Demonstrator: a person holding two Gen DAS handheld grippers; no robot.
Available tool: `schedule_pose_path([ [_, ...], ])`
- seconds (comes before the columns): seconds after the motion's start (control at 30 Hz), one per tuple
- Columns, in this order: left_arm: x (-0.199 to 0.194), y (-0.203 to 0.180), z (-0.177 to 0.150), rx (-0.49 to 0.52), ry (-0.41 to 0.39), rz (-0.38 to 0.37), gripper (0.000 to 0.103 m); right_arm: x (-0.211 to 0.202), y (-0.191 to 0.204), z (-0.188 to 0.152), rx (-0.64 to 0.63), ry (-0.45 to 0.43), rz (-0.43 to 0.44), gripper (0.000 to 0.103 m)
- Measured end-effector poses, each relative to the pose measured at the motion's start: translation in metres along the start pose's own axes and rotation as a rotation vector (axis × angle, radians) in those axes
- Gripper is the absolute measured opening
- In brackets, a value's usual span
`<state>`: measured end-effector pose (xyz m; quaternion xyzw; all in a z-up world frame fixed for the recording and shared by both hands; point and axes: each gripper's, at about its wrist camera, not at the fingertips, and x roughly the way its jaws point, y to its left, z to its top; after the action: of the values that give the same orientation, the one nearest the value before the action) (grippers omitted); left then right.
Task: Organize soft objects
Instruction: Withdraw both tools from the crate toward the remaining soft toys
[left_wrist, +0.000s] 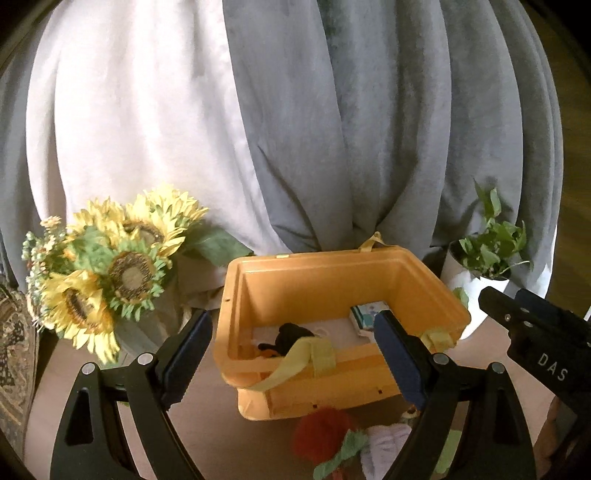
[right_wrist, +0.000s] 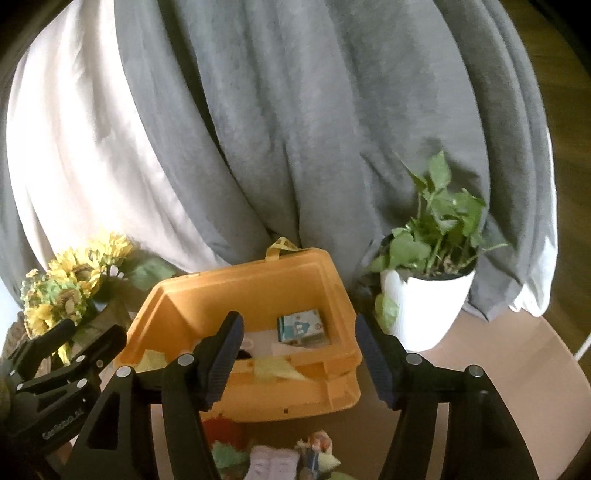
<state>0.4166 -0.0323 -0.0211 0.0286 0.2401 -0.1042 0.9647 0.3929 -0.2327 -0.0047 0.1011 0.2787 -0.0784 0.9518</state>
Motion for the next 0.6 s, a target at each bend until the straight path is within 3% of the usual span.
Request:
schedule_pose_path([
  [0.5,-0.037,0.006,-0.039,0.061,-0.031,-0.034,0.090,-0.038,-0.002,-0.042,0.064,0.005,-0.069,0.064],
  [0.6,-0.038,0.008,-0.046,0.067,-0.023,-0.053,0.091,-0.040,-0.003,-0.052,0.089,0.016,-0.080,0.068],
])
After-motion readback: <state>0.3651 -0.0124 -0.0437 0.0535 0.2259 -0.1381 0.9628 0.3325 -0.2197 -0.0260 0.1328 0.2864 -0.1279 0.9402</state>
